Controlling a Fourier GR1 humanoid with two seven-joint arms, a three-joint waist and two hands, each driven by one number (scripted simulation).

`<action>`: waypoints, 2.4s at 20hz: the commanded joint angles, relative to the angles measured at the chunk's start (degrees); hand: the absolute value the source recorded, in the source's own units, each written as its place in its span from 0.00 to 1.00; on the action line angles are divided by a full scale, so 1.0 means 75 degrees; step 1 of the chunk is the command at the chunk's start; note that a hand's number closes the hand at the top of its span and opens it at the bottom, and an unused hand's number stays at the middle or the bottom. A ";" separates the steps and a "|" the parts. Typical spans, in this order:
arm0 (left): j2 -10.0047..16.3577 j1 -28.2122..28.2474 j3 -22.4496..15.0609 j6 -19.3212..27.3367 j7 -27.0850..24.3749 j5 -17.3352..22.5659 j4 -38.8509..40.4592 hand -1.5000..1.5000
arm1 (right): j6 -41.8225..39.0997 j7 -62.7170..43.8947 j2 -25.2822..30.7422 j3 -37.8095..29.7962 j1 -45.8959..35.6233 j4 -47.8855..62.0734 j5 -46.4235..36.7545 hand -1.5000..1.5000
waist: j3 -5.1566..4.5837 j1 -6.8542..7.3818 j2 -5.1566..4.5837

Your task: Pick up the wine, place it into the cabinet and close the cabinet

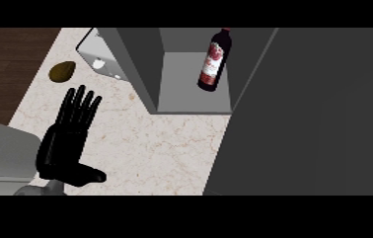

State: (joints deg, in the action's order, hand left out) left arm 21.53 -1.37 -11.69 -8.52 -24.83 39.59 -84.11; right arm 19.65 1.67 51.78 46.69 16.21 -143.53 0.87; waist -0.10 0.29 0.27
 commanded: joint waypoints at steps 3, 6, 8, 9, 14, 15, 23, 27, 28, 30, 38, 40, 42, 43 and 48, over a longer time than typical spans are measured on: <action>0.0679 0.0144 0.0726 -0.0507 0.0176 0.0453 -0.0026 0.00 | -0.0172 -0.1034 -0.0400 0.0470 -0.0496 -0.1668 0.0173 1.00 | -0.0015 0.0049 -0.0028; 0.0790 0.0319 0.0880 -0.0771 0.0068 0.0512 -0.0006 0.00 | -0.0059 -0.1052 -0.0766 0.0892 -0.0520 -0.1299 -0.0190 1.00 | -0.0012 0.0020 -0.0007; 0.1140 0.0377 0.1133 -0.1120 0.0336 0.0876 0.0066 0.00 | -0.0125 -0.1166 -0.0803 0.0742 -0.0647 -0.1375 0.0171 1.00 | -0.0016 0.0086 -0.0023; 0.0803 0.0390 0.0903 -0.1020 0.0133 0.0630 0.0115 0.00 | -0.0213 -0.1347 -0.0886 0.0626 -0.0872 -0.1257 0.0243 1.00 | -0.0014 0.0081 -0.0042; 0.1160 0.0394 0.1190 -0.1301 0.0261 0.0819 0.0109 0.00 | -0.0238 -0.1347 -0.1365 0.0790 -0.1242 -0.1060 0.0229 1.00 | -0.0030 0.0172 -0.0049; 0.1241 0.0271 0.1208 -0.1247 0.0399 0.0843 0.0013 0.00 | -0.0232 -0.1397 -0.1501 0.0849 -0.1259 -0.0933 0.0326 1.00 | -0.0030 0.0193 -0.0055; 0.1384 0.0052 0.1377 -0.1406 0.0549 0.0992 0.0112 0.00 | -0.0560 -0.1988 -0.2089 0.0437 -0.2111 -0.0559 0.0781 1.00 | -0.0041 0.0404 -0.0098; 0.1506 -0.0136 0.1456 -0.1679 0.0782 0.1293 0.0291 0.00 | -0.0634 -0.2272 -0.2718 0.0406 -0.2747 0.0090 0.0812 1.00 | -0.0050 0.0511 -0.0128; 0.1405 -0.0019 0.1353 -0.1707 0.0644 0.1124 0.0315 0.00 | -0.0575 -0.2521 -0.2868 0.0148 -0.3023 0.0049 0.0930 1.00 | -0.0061 0.0569 -0.0134; 0.1536 -0.0217 0.1434 -0.1670 0.0848 0.1245 0.0276 0.00 | -0.0548 -0.2838 -0.3320 -0.0058 -0.3688 0.0694 0.0986 1.00 | -0.0054 0.0619 -0.0146; 0.1503 -0.0049 0.1635 -0.1840 0.0705 0.1229 0.0605 0.00 | 0.0133 -0.4801 -0.6111 -0.0499 -0.7102 0.3117 0.0711 1.00 | -0.0042 0.0381 -0.0043; 0.1518 -0.0159 0.1715 -0.1938 0.0758 0.1327 0.0784 0.00 | 0.0091 -0.5045 -0.6744 -0.1033 -0.8068 0.4211 0.0814 1.00 | -0.0029 0.0337 -0.0068; 0.1688 -0.0040 0.1980 -0.2021 0.0800 0.1427 0.0798 0.00 | 0.0048 -0.4939 -0.6847 -0.1558 -0.8771 0.4976 0.1096 1.00 | -0.0005 0.0248 -0.0058; 0.1738 0.0220 0.2027 -0.2321 0.0615 0.1348 0.0853 0.00 | 0.0171 -0.4977 -0.6859 -0.1723 -0.9192 0.5323 0.1332 1.00 | -0.0007 0.0293 -0.0058; 0.1362 0.0127 0.1997 -0.2180 0.0553 0.0951 0.0983 0.00 | 0.0387 -0.4481 -0.6890 -0.2256 -0.9917 0.6483 0.2092 1.00 | 0.0007 0.0100 -0.0047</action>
State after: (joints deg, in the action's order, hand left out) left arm 32.67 -0.72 2.67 -24.91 -20.22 48.33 -77.73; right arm 22.72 -33.16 1.64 33.91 -53.65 -101.13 13.02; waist 0.03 2.03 -0.08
